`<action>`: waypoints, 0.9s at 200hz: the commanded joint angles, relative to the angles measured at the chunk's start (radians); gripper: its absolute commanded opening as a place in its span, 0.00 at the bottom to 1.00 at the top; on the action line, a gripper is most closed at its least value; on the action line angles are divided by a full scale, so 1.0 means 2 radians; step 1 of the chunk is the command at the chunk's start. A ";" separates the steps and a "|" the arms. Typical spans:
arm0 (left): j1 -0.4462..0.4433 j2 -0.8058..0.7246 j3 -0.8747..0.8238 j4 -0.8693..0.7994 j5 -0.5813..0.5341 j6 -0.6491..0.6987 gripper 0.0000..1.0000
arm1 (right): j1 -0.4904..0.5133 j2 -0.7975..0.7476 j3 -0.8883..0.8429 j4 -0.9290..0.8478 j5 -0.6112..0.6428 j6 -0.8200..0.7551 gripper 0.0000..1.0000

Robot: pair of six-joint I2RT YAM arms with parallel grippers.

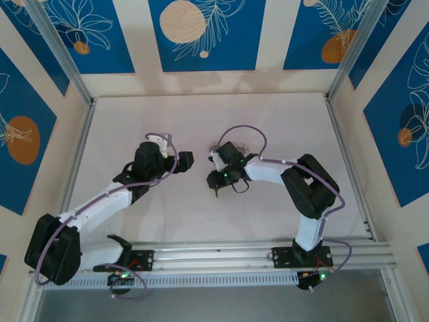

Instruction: Put the keys on the keyring

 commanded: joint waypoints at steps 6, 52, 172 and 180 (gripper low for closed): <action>-0.004 0.001 0.012 0.009 0.002 -0.004 1.00 | 0.004 0.002 0.001 -0.001 -0.018 -0.005 0.29; -0.003 0.002 0.011 0.010 0.001 -0.004 1.00 | 0.004 -0.009 -0.012 -0.001 -0.016 -0.002 0.25; -0.003 0.003 0.011 0.012 0.003 -0.005 1.00 | -0.001 -0.025 -0.021 0.000 -0.010 -0.002 0.22; -0.003 0.003 0.011 0.012 0.003 -0.006 1.00 | -0.002 -0.026 -0.021 0.000 -0.010 -0.001 0.22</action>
